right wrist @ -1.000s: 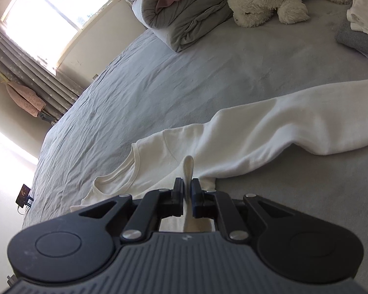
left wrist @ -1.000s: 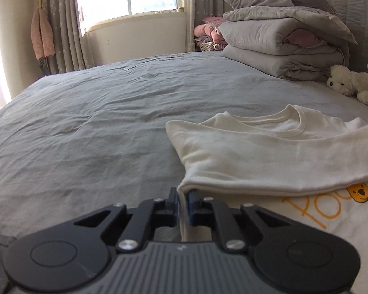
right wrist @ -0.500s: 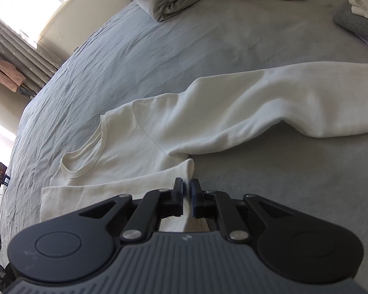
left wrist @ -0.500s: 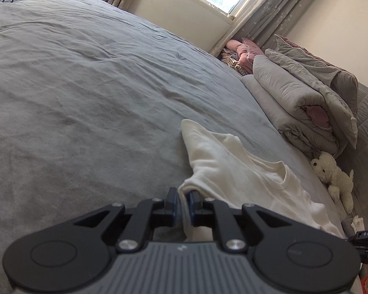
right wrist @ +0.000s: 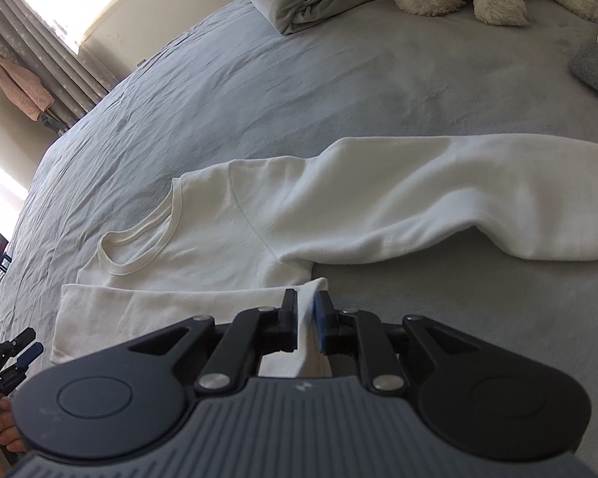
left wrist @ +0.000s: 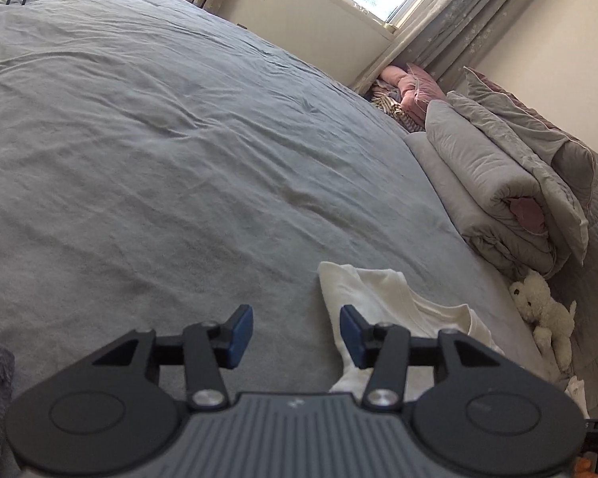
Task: Fold clothes
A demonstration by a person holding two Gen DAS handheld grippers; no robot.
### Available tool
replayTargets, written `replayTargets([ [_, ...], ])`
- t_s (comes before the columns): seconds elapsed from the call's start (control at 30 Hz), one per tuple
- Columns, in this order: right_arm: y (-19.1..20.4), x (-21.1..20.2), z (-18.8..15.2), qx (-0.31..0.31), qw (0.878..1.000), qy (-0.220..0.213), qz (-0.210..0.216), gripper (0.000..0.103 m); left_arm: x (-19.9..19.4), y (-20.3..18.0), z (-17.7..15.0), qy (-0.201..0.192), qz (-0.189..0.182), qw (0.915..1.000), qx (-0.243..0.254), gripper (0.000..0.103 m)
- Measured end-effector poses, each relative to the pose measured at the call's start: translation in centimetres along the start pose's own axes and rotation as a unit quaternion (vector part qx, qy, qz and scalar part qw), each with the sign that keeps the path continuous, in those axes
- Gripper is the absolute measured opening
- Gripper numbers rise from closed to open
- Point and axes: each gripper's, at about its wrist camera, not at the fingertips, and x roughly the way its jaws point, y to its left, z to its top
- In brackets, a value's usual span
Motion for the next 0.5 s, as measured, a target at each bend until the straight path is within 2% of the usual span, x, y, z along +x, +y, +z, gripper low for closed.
replayTargets([
  [0.17, -0.3, 0.4, -0.1, -0.004, 1.000, 0.008, -0.003, 0.016, 3.9, -3.8, 0.4, 0.011, -0.005, 0.9994, 0.033, 0.052],
  [0.23, -0.4, 0.3, -0.1, -0.005, 1.000, 0.009, 0.001, 0.016, 5.5, -4.8, 0.1, 0.020, 0.013, 0.9987, 0.045, 0.049],
  [0.3, -0.3, 0.2, -0.1, -0.009, 1.000, 0.009, 0.005, 0.018, 6.5, -5.3, -0.2, 0.031, 0.028, 0.9980, 0.048, 0.014],
  [0.33, -0.2, 0.2, -0.1, -0.011, 1.000, 0.010, 0.007, 0.018, 6.7, -5.4, -0.2, 0.029, 0.027, 0.9979, 0.052, 0.013],
  [0.37, -0.2, 0.1, -0.1, -0.011, 1.000, 0.011, 0.009, 0.019, 6.6, -5.6, -0.2, 0.021, 0.024, 0.9978, 0.059, 0.008],
  [0.5, 0.6, 0.4, -0.6, -0.035, 0.999, 0.018, 0.006, 0.021, 5.7, -5.9, 0.6, -0.004, 0.009, 0.9967, 0.080, 0.006],
])
